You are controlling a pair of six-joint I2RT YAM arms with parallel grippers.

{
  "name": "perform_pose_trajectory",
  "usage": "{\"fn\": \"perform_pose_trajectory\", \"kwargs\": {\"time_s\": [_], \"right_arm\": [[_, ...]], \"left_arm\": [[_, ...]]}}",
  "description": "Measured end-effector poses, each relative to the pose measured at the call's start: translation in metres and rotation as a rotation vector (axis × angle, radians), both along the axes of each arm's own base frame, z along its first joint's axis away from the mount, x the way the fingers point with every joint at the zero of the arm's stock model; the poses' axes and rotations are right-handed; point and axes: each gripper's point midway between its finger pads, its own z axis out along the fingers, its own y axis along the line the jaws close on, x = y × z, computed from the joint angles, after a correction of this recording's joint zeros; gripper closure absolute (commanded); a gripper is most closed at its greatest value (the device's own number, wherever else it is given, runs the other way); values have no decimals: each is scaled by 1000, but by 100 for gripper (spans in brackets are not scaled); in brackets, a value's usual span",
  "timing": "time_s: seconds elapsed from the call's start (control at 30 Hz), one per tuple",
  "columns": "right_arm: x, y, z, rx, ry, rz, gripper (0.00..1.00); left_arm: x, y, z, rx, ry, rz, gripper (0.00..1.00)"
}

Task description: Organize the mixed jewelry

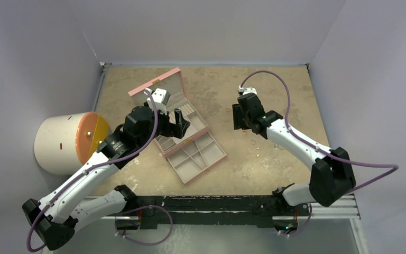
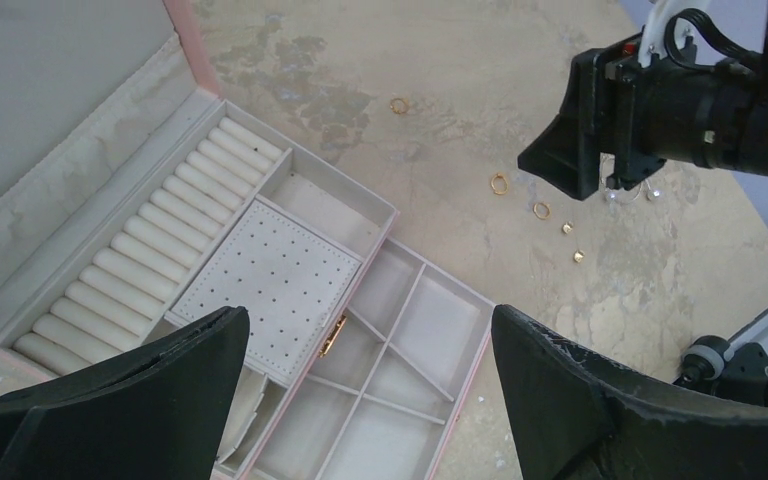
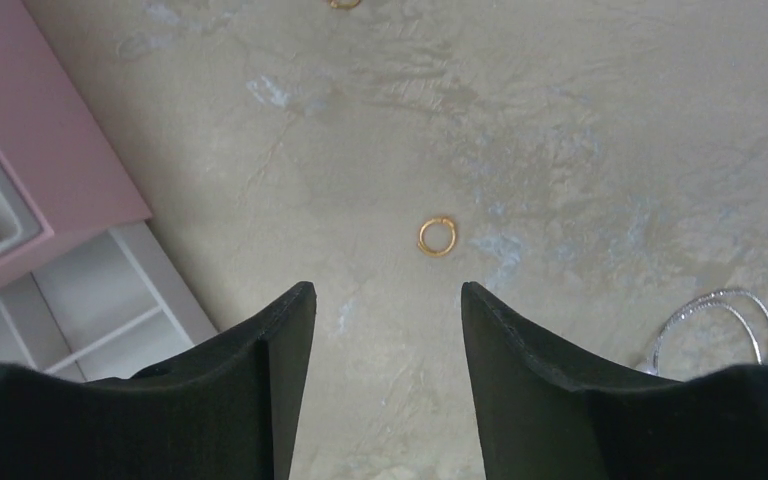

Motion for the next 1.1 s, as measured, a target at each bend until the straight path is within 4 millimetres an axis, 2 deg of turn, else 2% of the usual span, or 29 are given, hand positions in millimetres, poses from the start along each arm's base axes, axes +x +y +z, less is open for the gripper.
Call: {"fn": "perform_pose_trajectory", "kwargs": {"time_s": [0.1, 0.3, 0.83, 1.1], "right_arm": [[16, -4, -4, 21, -1, -30, 48], [30, -20, -19, 45, 26, -80, 53], [33, -30, -71, 54, 150, -72, 71], [27, -36, -90, 59, 200, -69, 73]], "left_arm": [[-1, 2, 4, -7, -12, 6, 9], [-3, 5, 9, -14, -25, 10, 9], [-3, 5, 8, -6, -27, 7, 9], [-2, 6, 7, 4, -30, 9, 9]]}}
